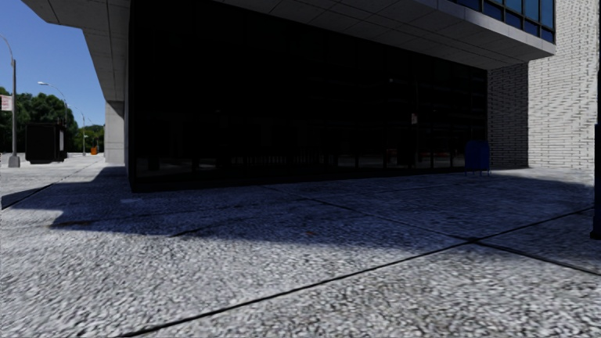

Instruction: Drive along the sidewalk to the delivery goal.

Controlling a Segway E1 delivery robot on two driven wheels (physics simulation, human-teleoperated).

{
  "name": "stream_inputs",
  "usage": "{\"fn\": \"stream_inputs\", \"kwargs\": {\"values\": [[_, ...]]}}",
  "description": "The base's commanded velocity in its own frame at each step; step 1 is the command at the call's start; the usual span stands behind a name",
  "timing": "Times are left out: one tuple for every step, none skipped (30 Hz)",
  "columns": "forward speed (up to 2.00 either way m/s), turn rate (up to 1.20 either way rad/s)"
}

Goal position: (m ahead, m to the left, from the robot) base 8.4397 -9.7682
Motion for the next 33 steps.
{"fn": "stream_inputs", "kwargs": {"values": [[1.01, -0.62], [1.02, -0.61], [1.02, -0.47], [1.02, -0.47], [1.05, -0.27], [1.08, -0.16], [1.08, -0.16], [1.09, -0.14], [1.1, -0.13], [1.1, -0.13], [1.1, -0.13], [1.11, -0.19], [1.12, -0.35], [1.12, -0.42], [1.12, -0.42], [1.12, -0.43], [1.13, -0.43], [1.13, -0.43], [1.13, -0.43], [1.14, -0.43], [1.15, -0.43], [1.15, -0.43], [1.15, -0.43], [1.15, -0.43], [1.15, -0.43], [1.16, -0.43], [1.16, -0.43], [1.18, -0.43], [1.21, -0.43], [1.21, -0.43], [1.26, -0.43], [1.29, -0.43], [1.29, -0.43]]}}
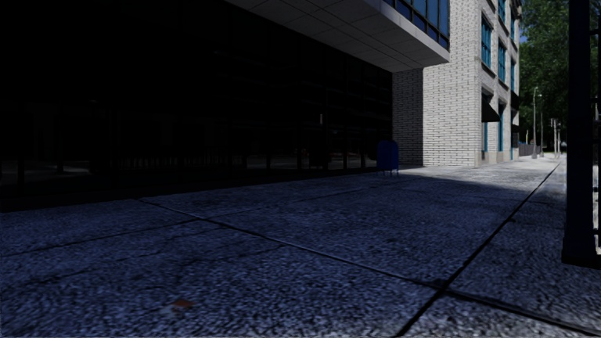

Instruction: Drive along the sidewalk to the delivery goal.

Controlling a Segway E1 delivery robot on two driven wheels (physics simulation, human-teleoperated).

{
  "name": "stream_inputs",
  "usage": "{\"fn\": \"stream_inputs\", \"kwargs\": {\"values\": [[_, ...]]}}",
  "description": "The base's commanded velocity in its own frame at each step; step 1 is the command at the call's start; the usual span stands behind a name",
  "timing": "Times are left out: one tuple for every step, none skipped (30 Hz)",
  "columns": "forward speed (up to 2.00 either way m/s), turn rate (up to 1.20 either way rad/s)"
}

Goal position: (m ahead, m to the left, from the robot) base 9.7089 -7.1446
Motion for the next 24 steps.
{"fn": "stream_inputs", "kwargs": {"values": [[1.29, -0.43], [1.3, -0.43], [1.31, -0.43], [1.31, -0.43], [1.31, -0.43], [1.32, -0.43], [1.34, -0.43], [1.34, -0.43], [1.34, -0.43], [1.35, -0.43], [1.36, -0.43], [1.36, -0.43], [1.37, -0.43], [1.37, -0.43], [1.37, -0.43], [1.37, -0.43], [1.37, -0.43], [1.38, -0.43], [1.4, -0.42], [1.4, -0.42], [1.44, -0.36], [1.46, -0.34], [1.47, -0.33], [1.47, -0.33]]}}
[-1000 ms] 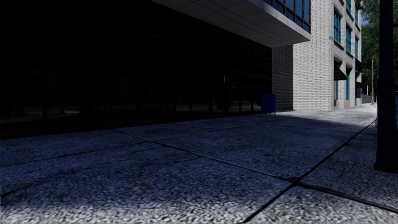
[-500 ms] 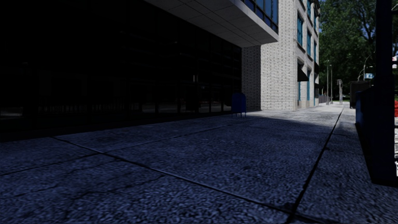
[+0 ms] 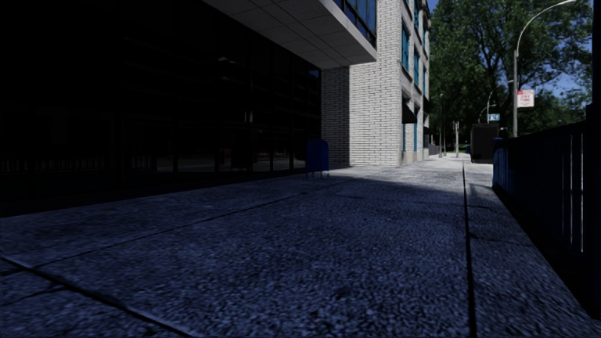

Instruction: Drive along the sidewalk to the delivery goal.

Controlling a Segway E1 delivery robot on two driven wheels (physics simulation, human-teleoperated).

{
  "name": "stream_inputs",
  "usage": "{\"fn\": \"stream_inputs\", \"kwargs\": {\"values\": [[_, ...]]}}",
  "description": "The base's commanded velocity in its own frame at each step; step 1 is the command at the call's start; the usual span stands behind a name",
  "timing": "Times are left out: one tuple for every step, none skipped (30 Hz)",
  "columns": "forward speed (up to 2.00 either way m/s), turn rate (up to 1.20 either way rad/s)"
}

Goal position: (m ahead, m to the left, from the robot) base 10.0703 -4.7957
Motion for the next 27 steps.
{"fn": "stream_inputs", "kwargs": {"values": [[1.47, -0.33], [1.47, -0.33], [1.47, -0.33], [1.48, -0.35], [1.48, -0.44], [1.48, -0.47], [1.48, -0.47], [1.48, -0.48], [1.48, -0.48], [1.48, -0.48], [1.48, -0.48], [1.49, -0.48], [1.5, -0.48], [1.5, -0.48], [1.51, -0.48], [1.52, -0.5], [1.52, -0.57], [1.52, -0.57], [1.52, -0.59], [1.52, -0.59], [1.52, -0.6], [1.52, -0.6], [1.52, -0.6], [1.52, -0.6], [1.52, -0.6], [1.52, -0.6], [1.52, -0.55]]}}
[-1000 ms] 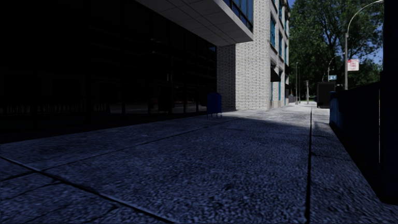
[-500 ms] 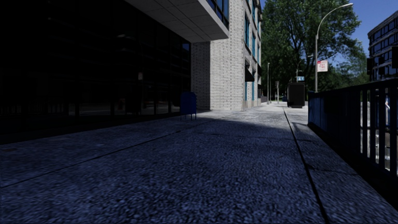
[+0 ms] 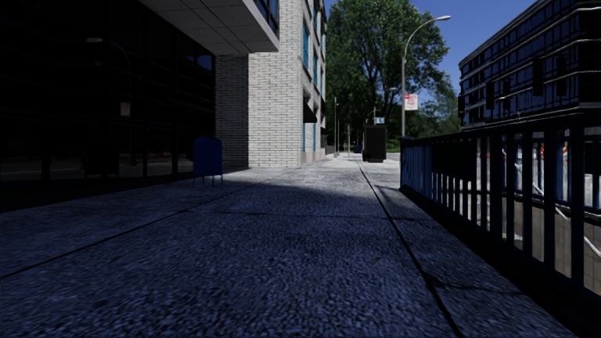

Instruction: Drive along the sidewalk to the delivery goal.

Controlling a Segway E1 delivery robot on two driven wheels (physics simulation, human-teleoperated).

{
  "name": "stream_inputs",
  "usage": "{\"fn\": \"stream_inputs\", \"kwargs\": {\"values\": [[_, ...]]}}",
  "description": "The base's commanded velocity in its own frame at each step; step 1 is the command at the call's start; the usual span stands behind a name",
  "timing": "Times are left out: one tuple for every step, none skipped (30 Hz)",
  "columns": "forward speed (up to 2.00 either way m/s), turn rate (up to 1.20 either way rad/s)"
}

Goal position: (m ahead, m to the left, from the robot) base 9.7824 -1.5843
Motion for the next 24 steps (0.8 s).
{"fn": "stream_inputs", "kwargs": {"values": [[1.54, -0.35], [1.61, -0.16], [1.61, -0.16], [1.7, 0.0], [1.77, 0.0], [1.77, 0.0], [1.81, 0.0], [1.88, 0.0], [2.0, 0.0], [2.0, 0.0], [2.0, 0.0], [2.0, 0.0], [2.0, 0.0], [2.0, 0.0], [2.0, 0.0], [2.0, 0.0], [2.0, 0.0], [2.0, 0.0], [2.0, 0.0], [2.0, 0.0], [2.0, 0.0], [2.0, 0.0], [2.0, 0.0], [2.0, 0.0]]}}
